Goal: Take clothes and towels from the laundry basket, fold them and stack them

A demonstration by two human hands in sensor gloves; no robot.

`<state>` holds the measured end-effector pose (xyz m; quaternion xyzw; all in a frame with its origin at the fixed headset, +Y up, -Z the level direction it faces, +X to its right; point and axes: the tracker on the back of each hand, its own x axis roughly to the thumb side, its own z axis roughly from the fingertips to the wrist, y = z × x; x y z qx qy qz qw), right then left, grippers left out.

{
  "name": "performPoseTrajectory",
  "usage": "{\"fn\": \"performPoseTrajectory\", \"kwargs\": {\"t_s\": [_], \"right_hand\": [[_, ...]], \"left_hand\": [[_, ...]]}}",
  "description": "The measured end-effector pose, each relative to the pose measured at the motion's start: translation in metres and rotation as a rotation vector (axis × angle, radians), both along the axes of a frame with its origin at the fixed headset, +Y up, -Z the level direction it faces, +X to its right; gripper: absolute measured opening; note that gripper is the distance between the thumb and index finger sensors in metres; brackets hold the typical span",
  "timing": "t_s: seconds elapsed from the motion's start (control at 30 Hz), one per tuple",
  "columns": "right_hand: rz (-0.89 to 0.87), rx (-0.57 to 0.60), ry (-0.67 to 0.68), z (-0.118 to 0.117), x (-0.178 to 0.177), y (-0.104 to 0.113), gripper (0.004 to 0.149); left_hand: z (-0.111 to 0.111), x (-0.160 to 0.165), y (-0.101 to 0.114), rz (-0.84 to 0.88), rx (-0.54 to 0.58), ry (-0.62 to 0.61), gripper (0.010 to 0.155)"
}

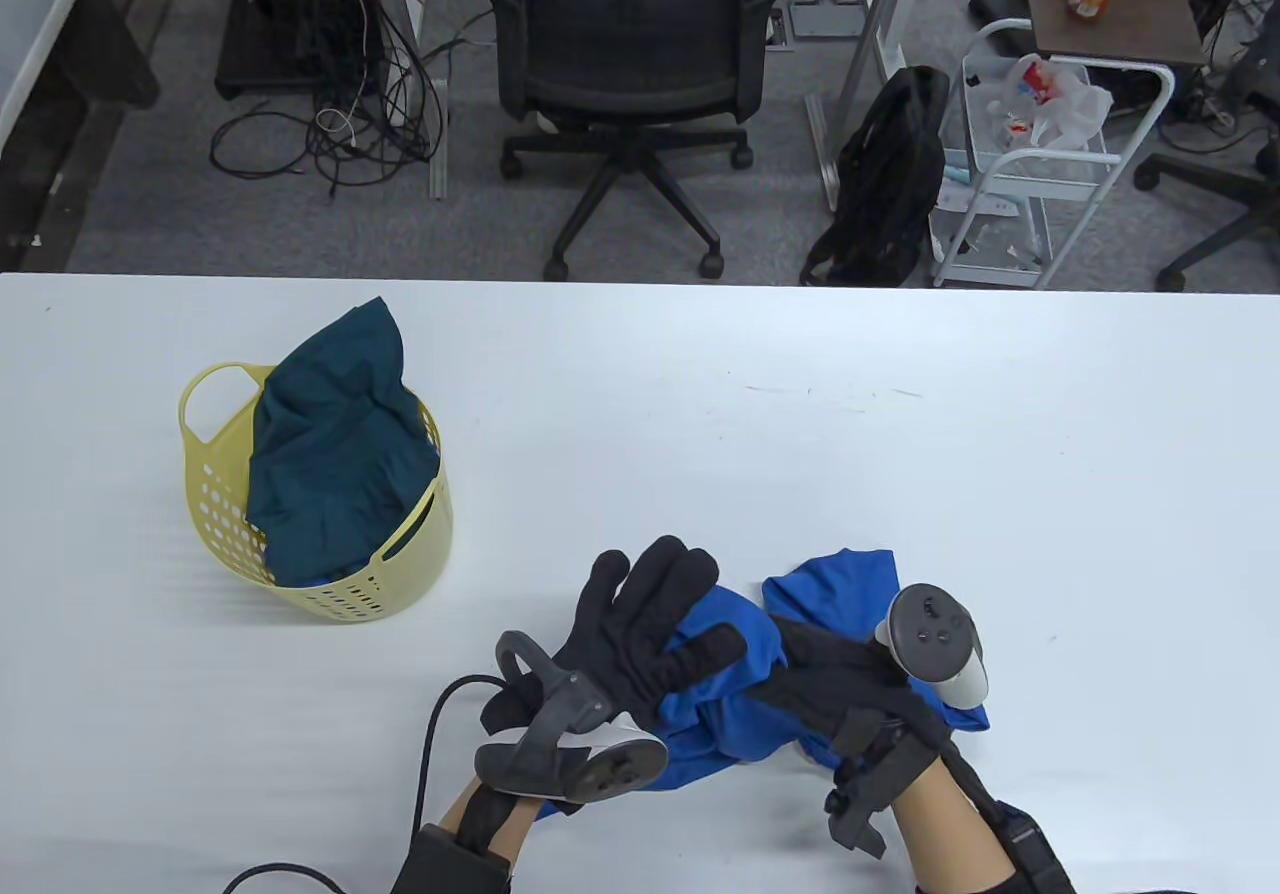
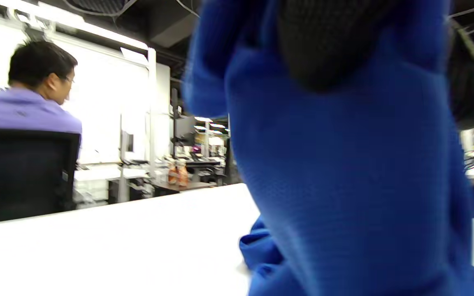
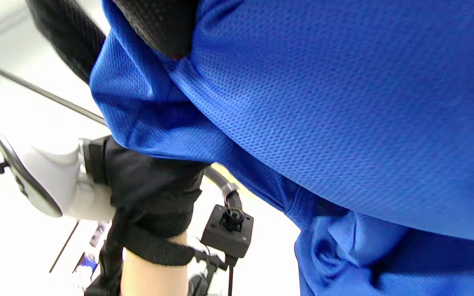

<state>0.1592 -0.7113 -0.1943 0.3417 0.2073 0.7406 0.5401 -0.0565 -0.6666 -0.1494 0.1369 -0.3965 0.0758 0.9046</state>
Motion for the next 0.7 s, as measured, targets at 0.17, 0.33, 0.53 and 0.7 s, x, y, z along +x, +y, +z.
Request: {"fn": "performPoseTrajectory", "kwargs": {"t_s": [0.17,0.33,0.53,0.7], "right_hand": [[0.073,-0.018,-0.079,-0.003,0.000,-0.014,0.047],[0.260,0.165,-0.507,0.000,0.021,0.001,0.063],[0.196,0.365,-0.270,0.019,0.005,0.034,0.042],[0.820,0.228,0.033,0.026,-0.045,-0.012,0.105]], "left_hand": [[-0.008,-0.007,-0.003,0.192,-0.076,-0.027,0.047],[-0.019,-0.026,-0.003,0.627,-0.299,-0.038,0.035],[-0.019,-0.053,0.016,0.588,-0.454,0.409,0.037],[-0.022,-0.061,0.013,0.897,-0.779,0.166,0.039]]}}
